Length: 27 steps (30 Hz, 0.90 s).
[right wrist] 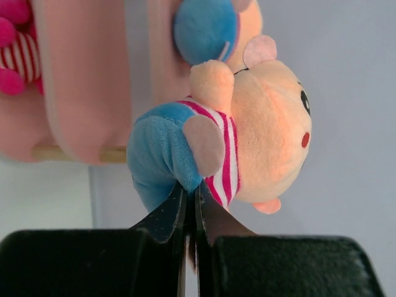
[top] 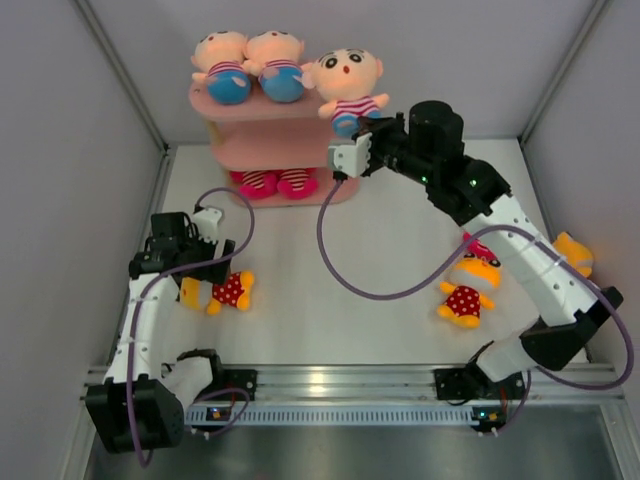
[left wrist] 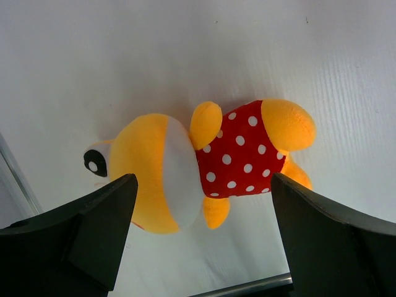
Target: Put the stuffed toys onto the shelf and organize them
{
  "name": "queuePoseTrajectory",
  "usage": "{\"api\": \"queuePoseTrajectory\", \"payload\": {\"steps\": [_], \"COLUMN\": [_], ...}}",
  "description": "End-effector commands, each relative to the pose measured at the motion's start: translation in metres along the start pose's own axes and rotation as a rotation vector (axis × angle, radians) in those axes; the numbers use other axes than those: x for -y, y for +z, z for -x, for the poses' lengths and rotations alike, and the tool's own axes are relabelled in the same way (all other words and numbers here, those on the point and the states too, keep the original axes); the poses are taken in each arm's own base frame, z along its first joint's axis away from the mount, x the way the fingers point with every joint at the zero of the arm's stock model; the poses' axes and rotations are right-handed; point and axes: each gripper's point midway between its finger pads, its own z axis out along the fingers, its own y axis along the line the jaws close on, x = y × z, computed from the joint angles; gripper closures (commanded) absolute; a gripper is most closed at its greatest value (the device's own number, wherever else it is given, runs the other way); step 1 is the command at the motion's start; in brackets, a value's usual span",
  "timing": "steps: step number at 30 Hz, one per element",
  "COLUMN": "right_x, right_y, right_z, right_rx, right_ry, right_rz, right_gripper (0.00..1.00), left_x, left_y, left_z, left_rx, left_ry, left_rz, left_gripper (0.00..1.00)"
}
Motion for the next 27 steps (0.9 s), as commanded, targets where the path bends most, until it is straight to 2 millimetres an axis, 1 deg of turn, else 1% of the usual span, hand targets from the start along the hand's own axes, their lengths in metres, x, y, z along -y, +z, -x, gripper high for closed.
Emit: {"api": "queuePoseTrajectory", "payload": {"steps": [1,2,3,4,5,7,8,9,11,12,15,16,18,20,21,22,24,27], "right_x": [0.021,0.042,0.039,0.044,0.057,0.067,0.089,0.086,0.096,0.09,0.09,0.089,0.086,0.083,0.081,0.079,0.069,0.064], "right_y": [0.025,0.023,0.04,0.045,0.056,0.066,0.066,0.08,0.086,0.098,0.107,0.111,0.116,0.12,0.122,0.122,0.125,0.127], "right_z": [-0.022,-0.024,-0.032,-0.037,-0.051,-0.067,-0.072,-0.082,-0.085,-0.083,-0.08,-0.077,-0.078,-0.072,-0.068,-0.069,-0.071,-0.071], "right_rx": [-0.084,-0.09,-0.103,-0.109,-0.128,-0.168,-0.173,-0.198,-0.182,-0.154,-0.127,-0.101,-0.092,-0.067,-0.039,-0.035,-0.043,-0.044], "right_ry": [-0.004,0.004,0.025,0.065,0.09,0.138,0.15,0.183,0.207,0.21,0.237,0.238,0.238,0.245,0.264,0.272,0.279,0.301], "right_rz": [-0.033,-0.084,-0.078,-0.094,-0.137,-0.199,-0.291,-0.313,-0.353,-0.329,-0.331,-0.323,-0.307,-0.287,-0.272,-0.261,-0.226,-0.213], "right_gripper": [1.0,1.0,1.0,1.0,1.0,1.0,0.99,1.0,1.0,1.0,1.0,1.0,0.99,0.95,0.88,0.85,0.84,0.82], "left_x": [0.0,0.001,0.001,0.002,0.003,0.004,0.005,0.005,0.004,0.003,0.004,0.006,0.007,0.009,0.009,0.007,0.006,0.007], "left_y": [-0.006,-0.006,-0.005,-0.004,-0.004,-0.002,-0.002,-0.001,-0.002,-0.003,-0.002,-0.002,0.0,0.0,-0.001,-0.001,-0.002,-0.001], "left_z": [0.016,0.016,0.016,0.015,0.016,0.015,0.015,0.015,0.017,0.017,0.015,0.014,0.013,0.013,0.014,0.013,0.012,0.012], "left_rx": [0.072,0.071,0.07,0.066,0.067,0.057,0.056,0.053,0.058,0.06,0.052,0.051,0.046,0.048,0.05,0.047,0.045,0.043], "left_ry": [0.013,0.015,0.017,0.018,0.02,0.023,0.024,0.024,0.026,0.022,0.027,0.033,0.035,0.042,0.044,0.045,0.047,0.051], "left_rz": [0.006,0.002,0.0,-0.005,-0.007,-0.013,-0.016,-0.015,-0.01,-0.003,-0.002,-0.007,-0.013,-0.016,-0.013,-0.004,0.006,0.004], "left_gripper": [0.06,0.06,0.06,0.06,0.06,0.06,0.06,0.06,0.06,0.06,0.06,0.06,0.06,0.06,0.06,0.06,0.06,0.06]}}
